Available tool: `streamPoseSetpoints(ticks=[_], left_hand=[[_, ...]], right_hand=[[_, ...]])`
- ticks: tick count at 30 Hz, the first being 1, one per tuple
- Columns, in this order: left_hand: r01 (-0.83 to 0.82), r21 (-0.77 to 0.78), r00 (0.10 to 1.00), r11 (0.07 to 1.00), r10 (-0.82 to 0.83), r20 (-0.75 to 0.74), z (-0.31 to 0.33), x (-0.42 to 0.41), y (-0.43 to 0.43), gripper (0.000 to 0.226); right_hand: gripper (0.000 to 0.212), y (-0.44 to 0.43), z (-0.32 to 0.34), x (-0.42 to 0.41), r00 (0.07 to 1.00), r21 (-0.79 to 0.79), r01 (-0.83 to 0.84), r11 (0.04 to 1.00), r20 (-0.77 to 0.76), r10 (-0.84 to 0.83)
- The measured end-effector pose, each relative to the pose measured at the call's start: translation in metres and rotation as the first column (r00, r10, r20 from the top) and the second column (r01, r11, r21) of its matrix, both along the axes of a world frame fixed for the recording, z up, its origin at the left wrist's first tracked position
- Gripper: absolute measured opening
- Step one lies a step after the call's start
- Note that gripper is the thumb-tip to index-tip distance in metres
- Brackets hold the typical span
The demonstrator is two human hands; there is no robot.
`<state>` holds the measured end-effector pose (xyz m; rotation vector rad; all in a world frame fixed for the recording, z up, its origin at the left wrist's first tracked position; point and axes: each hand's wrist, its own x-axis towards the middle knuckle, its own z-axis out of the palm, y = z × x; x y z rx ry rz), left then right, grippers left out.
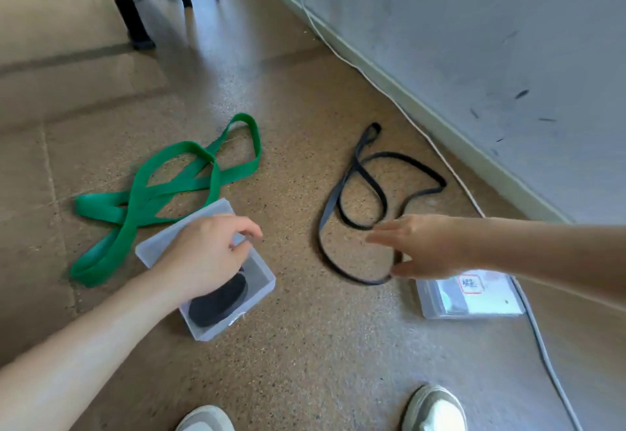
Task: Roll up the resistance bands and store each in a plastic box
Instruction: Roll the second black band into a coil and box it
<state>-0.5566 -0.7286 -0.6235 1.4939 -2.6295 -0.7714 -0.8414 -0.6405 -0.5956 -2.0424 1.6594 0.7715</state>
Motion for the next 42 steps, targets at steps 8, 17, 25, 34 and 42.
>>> streamPoseSetpoints(ticks=[8, 17, 25, 34, 42], left_hand=[[0.601, -0.117, 0.785, 0.791, -0.556, 0.272, 0.091, -0.106, 0.017, 0.028], [0.768, 0.178, 0.415, 0.615, -0.689, 0.594, -0.042, -0.217, 0.06, 0.036], [0.517, 0.36, 0.489, 0.777, -0.613, 0.621, -0.132, -0.208, 0.062, 0.071], [0.53, 0.313, 0.514, 0.788, -0.592, 0.621, -0.153, -0.18, 0.033, 0.045], [0.259, -0.081, 0.966, 0.963, -0.256, 0.041, 0.011, -0.201, -0.009, 0.021]], right_hand=[[0.084, 0.092, -0.045, -0.077, 0.906, -0.048, 0.401, 0.915, 0.171, -0.388], [0.094, 0.151, -0.145, -0.104, 0.827, -0.151, 0.557, 0.816, 0.02, -0.561], [0.055, 0.131, -0.163, -0.143, 0.821, -0.331, 0.558, 0.761, 0.089, -0.563], [0.065, 0.087, -0.153, -0.149, 0.61, -0.377, 0.781, 0.498, 0.29, -0.737], [0.105, 0.041, -0.075, -0.071, 0.535, -0.137, 0.718, 0.683, 0.736, -0.415]])
